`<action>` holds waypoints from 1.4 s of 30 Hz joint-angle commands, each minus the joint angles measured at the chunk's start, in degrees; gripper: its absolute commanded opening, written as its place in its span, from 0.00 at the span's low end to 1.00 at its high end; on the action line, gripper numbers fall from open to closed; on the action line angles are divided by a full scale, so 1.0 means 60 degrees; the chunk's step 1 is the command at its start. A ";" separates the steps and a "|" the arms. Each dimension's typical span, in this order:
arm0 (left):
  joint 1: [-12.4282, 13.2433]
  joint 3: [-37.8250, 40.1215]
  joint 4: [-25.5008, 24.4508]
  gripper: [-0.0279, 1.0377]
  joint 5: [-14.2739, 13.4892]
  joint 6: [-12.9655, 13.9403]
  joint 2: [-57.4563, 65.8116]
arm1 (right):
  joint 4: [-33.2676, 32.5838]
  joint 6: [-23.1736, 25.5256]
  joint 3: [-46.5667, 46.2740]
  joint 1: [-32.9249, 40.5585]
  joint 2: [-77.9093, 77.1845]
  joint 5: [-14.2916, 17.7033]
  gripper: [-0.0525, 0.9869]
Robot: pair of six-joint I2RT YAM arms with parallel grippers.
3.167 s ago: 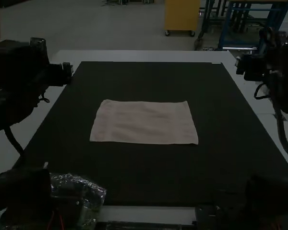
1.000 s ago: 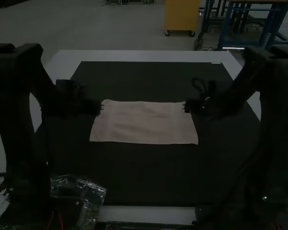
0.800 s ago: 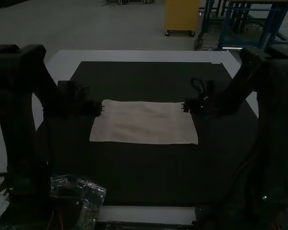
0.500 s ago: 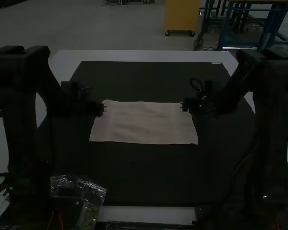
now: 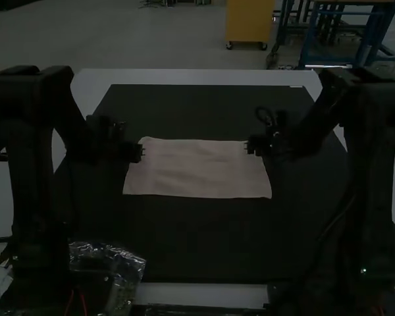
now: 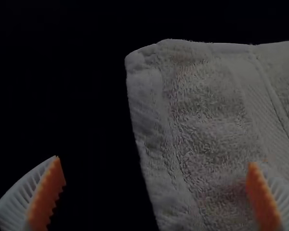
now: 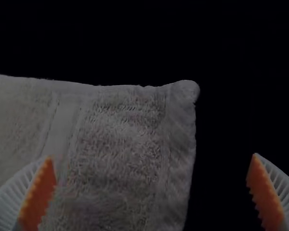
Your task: Fold the towel.
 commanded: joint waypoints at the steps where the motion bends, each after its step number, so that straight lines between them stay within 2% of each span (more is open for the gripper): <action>1: -0.0116 0.0234 0.0123 0.58 -0.0085 0.0264 0.0258 | -0.0049 -0.0226 0.0144 0.0371 0.0308 -0.0027 0.81; 2: -0.0102 0.0219 0.0196 0.38 -0.0085 0.0279 0.0360 | -0.0049 -0.0431 0.0115 0.0400 0.0323 -0.0027 0.60; 3: -0.0116 0.0219 0.0270 0.16 -0.0085 0.0293 0.0477 | 0.0039 -0.0548 0.0042 0.0415 0.0323 -0.0042 0.25; 4: -0.0102 0.0219 0.0358 0.04 -0.0085 0.0264 0.0595 | 0.0214 -0.0534 -0.0032 0.0386 0.0323 -0.0130 0.02; 12: 0.0133 0.0292 0.0665 0.05 0.0281 0.0220 0.0521 | 0.0390 0.0008 -0.0134 -0.0054 0.0323 -0.0174 0.03; 25: 0.0265 0.0703 -0.0228 0.05 0.0691 0.0000 -0.0680 | 0.0156 0.0301 0.0569 -0.0669 -0.0351 -0.0232 0.03; 31: 0.0338 0.0483 -0.0668 0.05 0.0896 0.0073 -0.1163 | -0.0240 0.0536 0.0686 -0.0669 -0.0732 -0.0672 0.03; 35: 0.0353 0.0307 -0.1078 0.05 0.0911 0.0352 -0.1442 | -0.0489 0.0536 0.0672 -0.0669 -0.1142 -0.0686 0.03; 42: 0.0397 -0.0206 -0.1693 0.05 0.0896 0.0864 -0.2013 | -0.1514 0.0741 0.0569 -0.0654 -0.1845 -0.1258 0.03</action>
